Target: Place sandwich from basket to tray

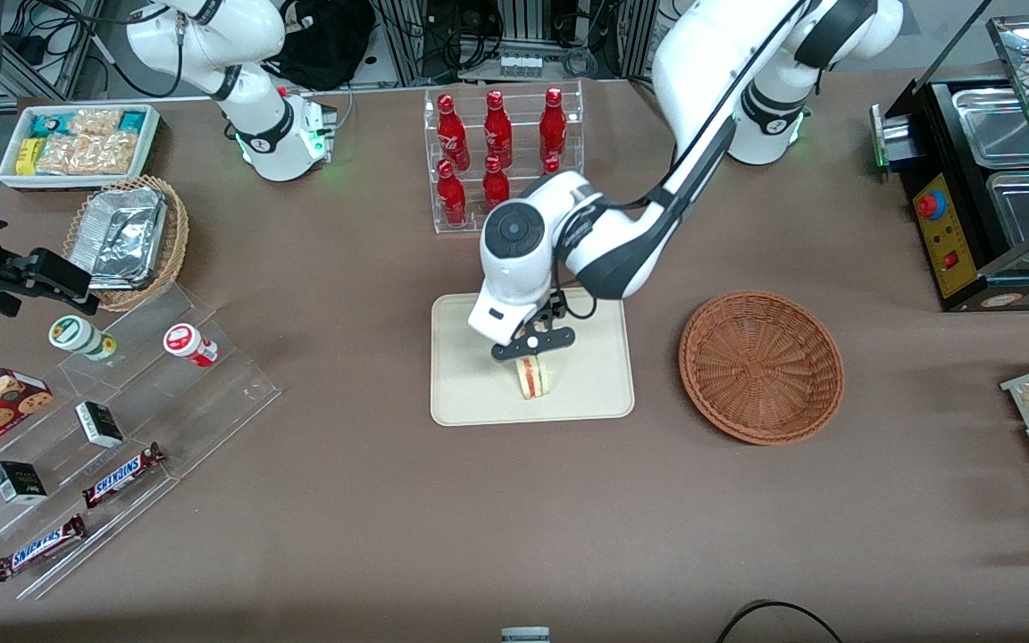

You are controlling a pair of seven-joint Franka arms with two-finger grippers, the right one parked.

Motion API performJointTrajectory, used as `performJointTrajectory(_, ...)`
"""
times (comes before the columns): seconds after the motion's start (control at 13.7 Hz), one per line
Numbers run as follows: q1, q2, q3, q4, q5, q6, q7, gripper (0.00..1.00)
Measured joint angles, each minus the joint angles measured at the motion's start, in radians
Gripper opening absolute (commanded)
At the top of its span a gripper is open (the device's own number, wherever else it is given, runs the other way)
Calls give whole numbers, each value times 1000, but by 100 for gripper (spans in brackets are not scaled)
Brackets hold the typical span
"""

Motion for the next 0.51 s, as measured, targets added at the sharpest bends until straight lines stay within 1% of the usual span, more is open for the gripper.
performJointTrajectory(0.15,37,-51,4,0,6,-80,66,100)
performJointTrajectory(0.29,76,-83,15,-1,10,-157,95,100)
performJointTrajectory(0.37,104,-98,19,-1,12,-183,109,100)
performJointTrajectory(0.51,180,-134,22,-15,13,-229,205,100)
